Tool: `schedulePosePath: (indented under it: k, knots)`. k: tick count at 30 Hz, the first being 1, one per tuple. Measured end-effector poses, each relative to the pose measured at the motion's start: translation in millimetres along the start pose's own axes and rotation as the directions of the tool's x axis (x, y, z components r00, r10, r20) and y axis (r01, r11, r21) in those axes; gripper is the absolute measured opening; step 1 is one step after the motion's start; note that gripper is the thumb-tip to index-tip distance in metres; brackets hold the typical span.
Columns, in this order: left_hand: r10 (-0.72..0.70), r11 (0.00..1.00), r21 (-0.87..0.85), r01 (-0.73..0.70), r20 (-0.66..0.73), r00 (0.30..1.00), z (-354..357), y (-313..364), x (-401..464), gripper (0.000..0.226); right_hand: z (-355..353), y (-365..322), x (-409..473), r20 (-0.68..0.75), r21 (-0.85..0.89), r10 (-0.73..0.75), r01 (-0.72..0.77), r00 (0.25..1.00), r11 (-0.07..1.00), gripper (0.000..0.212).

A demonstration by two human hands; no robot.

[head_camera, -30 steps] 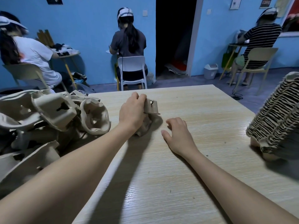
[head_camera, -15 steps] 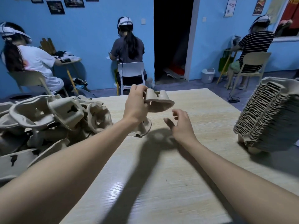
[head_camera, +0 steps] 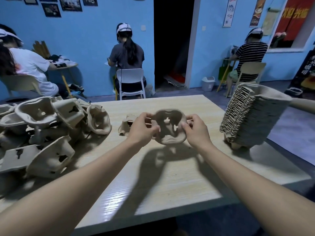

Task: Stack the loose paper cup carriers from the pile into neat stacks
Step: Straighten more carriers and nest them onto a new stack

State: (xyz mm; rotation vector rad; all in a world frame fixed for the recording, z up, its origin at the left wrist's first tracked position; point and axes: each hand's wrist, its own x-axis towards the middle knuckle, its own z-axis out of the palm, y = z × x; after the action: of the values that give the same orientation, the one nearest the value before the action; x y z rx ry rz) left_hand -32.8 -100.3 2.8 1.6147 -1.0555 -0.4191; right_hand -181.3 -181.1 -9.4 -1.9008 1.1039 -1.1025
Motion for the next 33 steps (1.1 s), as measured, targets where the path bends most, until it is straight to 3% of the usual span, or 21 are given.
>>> schedulePosePath:
  k: [6, 18, 25, 29, 33]
  knots:
    - [-0.101, 0.98, -0.172, 0.106, 0.034, 0.994, 4.4, -5.1, -8.1, 0.042, -8.1, -1.4, -7.2, -0.036, -0.015, 0.115, -0.115, 0.993, 0.993, 0.011]
    - [-0.12, 0.987, 0.105, 0.119, 0.002, 0.993, -4.8, -36.1, -19.3, 0.037, 9.6, 8.8, -21.8, 0.061, -0.166, 0.201, -0.189, 0.978, 0.968, 0.018]
    - [0.019, 0.955, 0.296, 0.004, -0.073, 0.997, -30.0, -36.9, 5.8, 0.023, 15.5, -5.6, 3.9, 0.052, -0.337, 0.033, -0.014, 0.998, 0.941, 0.027]
    - [0.03, 0.904, 0.427, 0.016, -0.099, 0.995, -53.1, -44.8, 26.9, 0.038, 37.4, -30.8, 25.4, 0.156, -0.331, -0.09, 0.138, 0.984, 0.933, 0.03]
    - [0.028, 0.862, 0.506, 0.0, -0.047, 0.999, -65.7, -61.3, 37.7, 0.045, 77.7, -46.3, 46.2, 0.296, -0.34, -0.074, 0.177, 0.952, 0.924, 0.041]
